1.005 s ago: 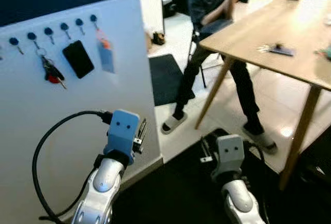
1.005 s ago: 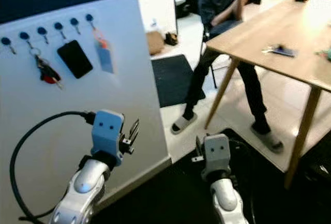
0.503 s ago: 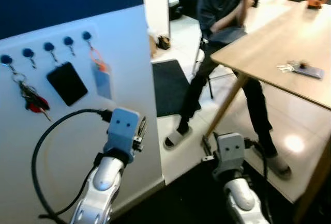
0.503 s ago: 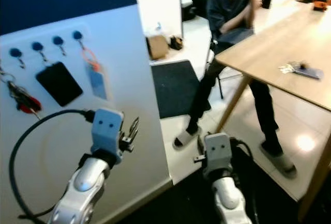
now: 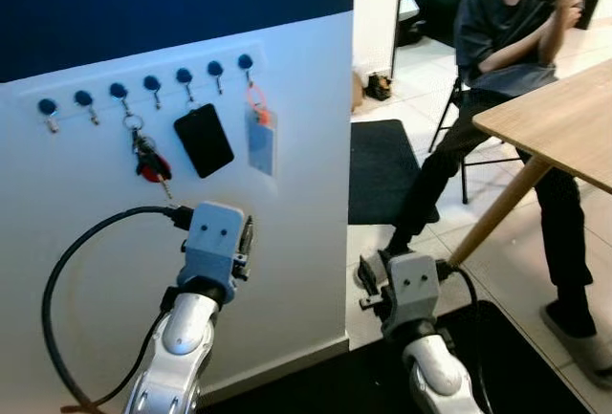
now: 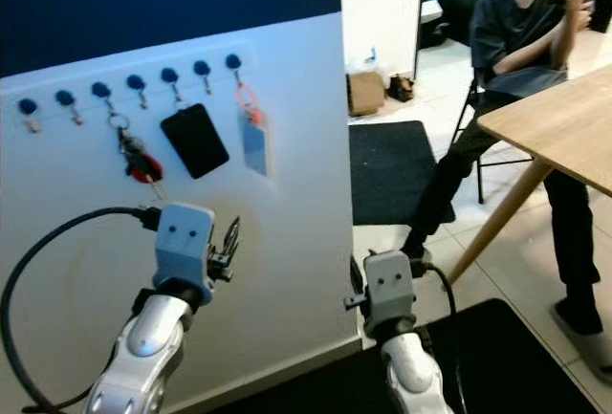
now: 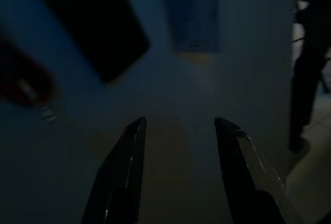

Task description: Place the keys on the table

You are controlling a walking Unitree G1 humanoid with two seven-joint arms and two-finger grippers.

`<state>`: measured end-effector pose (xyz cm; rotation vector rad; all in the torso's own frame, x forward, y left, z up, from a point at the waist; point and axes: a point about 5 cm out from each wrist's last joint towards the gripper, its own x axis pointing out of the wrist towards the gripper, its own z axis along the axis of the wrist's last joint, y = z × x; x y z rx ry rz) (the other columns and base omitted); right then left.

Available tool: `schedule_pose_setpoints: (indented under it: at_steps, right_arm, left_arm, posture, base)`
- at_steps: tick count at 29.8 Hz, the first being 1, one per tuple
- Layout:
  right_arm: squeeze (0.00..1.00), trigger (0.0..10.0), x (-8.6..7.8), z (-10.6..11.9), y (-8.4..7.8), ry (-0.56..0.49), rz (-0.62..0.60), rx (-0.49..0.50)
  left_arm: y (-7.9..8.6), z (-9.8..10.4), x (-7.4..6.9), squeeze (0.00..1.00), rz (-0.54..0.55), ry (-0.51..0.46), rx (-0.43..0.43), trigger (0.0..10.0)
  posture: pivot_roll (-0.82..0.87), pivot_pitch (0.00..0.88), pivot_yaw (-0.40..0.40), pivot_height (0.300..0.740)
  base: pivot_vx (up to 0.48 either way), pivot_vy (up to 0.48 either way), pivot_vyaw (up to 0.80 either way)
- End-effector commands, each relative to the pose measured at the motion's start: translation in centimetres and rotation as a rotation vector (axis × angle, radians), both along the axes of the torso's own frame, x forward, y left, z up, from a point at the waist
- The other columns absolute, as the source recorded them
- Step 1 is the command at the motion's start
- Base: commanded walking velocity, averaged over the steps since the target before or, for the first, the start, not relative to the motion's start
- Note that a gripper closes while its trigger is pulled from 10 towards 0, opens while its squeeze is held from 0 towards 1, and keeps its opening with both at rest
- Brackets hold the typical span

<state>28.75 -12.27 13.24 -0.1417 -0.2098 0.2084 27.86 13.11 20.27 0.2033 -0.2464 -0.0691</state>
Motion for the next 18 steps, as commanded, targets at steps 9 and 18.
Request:
schedule_pose_setpoints:
  at_steps: [9,18]
  right_arm:
    - [0.00,10.0,-0.1,-0.3,0.2,0.018,0.004,0.009]
    - [0.00,10.0,-0.1,-0.3,0.2,0.017,0.002,0.008]
  left_arm:
    - [1.0,1.9,1.4,0.00,0.079,-0.024,0.003,10.0]
    - [1.6,2.0,1.5,0.00,0.088,-0.022,0.015,10.0]
  posture:
    - [0.07,0.185,0.102,0.740]
    - [0.07,0.184,0.105,0.740]
  base:
    - [0.000,0.000,0.00]
    - [0.000,0.000,0.00]
